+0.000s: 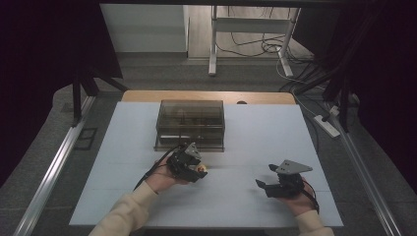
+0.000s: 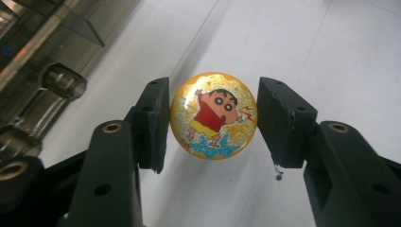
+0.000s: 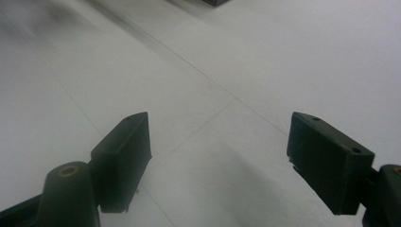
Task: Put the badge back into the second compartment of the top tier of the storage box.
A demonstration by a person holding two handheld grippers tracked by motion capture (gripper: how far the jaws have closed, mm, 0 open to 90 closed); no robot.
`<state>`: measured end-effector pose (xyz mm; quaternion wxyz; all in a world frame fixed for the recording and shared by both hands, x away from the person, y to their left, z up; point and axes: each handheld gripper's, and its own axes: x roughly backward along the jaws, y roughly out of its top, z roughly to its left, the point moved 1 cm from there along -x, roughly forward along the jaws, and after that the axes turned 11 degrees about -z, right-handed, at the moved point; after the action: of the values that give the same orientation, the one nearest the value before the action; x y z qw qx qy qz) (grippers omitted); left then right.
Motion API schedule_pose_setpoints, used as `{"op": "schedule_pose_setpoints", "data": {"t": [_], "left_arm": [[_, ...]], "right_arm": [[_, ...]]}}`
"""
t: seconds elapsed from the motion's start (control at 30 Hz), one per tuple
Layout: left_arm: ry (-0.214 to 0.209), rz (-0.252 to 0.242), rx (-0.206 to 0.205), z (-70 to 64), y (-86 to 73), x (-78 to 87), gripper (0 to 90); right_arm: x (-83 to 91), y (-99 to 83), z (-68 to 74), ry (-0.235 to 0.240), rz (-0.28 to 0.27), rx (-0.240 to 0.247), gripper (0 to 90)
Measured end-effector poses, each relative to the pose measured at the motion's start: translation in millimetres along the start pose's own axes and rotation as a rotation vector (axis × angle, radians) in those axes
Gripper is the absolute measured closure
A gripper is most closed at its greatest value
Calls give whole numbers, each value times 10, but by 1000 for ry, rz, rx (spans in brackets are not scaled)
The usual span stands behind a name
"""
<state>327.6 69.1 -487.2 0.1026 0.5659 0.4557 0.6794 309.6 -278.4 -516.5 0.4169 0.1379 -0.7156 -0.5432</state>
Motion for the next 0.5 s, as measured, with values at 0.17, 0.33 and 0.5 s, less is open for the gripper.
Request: {"op": "schedule_pose_setpoints", "data": {"t": [0.17,0.33,0.5], "left_arm": [[5,-21,7,9,7,54,470],[10,-37,11,21,13,103,470],[8,-57,15,25,25,150,470]], "right_arm": [[-2,-1,0,0,0,0,222],[-2,-2,1,-1,3,2,222],[-4,-3,3,-1,3,3,222]]}}
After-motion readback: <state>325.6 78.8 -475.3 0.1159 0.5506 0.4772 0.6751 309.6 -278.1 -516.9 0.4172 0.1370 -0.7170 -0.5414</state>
